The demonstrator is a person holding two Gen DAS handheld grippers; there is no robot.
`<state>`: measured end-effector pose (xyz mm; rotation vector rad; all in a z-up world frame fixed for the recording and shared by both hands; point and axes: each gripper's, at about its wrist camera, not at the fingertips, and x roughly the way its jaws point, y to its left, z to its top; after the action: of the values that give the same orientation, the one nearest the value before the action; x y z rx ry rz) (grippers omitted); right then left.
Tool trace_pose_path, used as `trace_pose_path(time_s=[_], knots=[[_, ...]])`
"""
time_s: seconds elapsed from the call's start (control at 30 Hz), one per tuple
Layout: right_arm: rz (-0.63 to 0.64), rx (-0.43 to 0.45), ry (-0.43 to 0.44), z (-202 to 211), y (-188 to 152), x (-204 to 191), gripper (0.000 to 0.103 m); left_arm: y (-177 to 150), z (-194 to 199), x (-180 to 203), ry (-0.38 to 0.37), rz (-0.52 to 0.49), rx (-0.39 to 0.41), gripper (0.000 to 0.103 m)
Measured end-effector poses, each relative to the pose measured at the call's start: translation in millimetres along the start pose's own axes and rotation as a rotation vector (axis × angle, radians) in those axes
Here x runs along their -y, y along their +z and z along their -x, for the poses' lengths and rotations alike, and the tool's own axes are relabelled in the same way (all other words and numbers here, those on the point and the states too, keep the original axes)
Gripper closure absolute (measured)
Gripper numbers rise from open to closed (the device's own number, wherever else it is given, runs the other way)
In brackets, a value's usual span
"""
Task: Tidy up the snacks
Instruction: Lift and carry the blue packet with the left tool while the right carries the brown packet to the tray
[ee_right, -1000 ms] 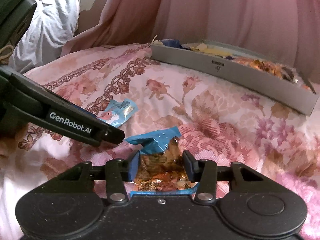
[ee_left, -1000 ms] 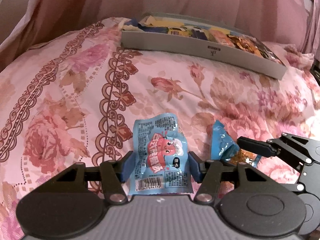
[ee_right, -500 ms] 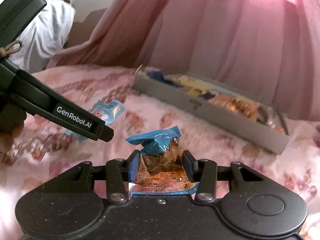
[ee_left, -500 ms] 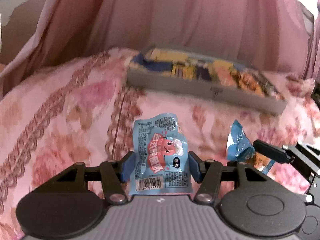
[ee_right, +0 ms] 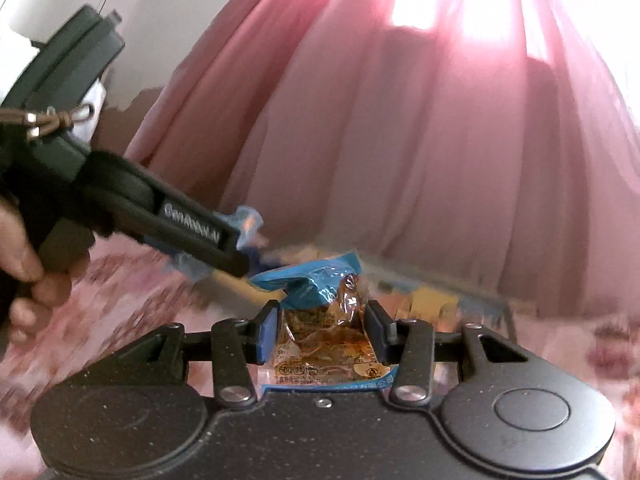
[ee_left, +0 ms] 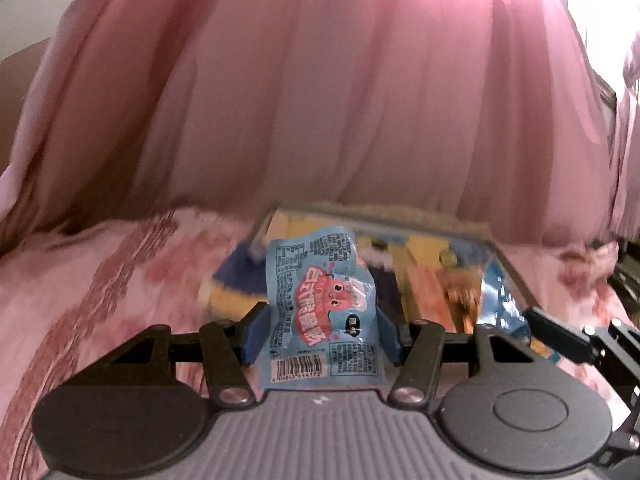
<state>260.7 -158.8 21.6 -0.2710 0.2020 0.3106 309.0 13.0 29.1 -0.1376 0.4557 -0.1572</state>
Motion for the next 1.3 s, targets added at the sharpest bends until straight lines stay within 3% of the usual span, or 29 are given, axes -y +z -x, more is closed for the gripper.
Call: trace_pose_path(time_s=[0.17,0.3,0.7,0.9,1.3], knots=[[0.003,0.039,-0.015,-57.4,14.3,15.1,0.055,23.9,-45.6,-10.7,0.004,0.031,0.009,0.042],[0.033,0.02,-0.031,-84.1,18.4,22.4,0.055,37.9,-72.0,-21.2,0.01,0.053,-0.017,0.042],[0.018,-0.141,-0.066,-112.6,48.2,18.3,0.055,88.2,-110.9,-41.0,-0.038,0.095,-0.149,0.042],[-0.019,-0.224,-0.08,-125.8,42.5,16.4,0.055,76.9,-125.4,-38.3,-0.082,0.09,-0.164,0.042],[-0.012,-0.273,-0.071,-136.4,27.7,-4.5,0.054,36.5,-128.7,-40.4,-0.149,0.056,-0.142,0.041]])
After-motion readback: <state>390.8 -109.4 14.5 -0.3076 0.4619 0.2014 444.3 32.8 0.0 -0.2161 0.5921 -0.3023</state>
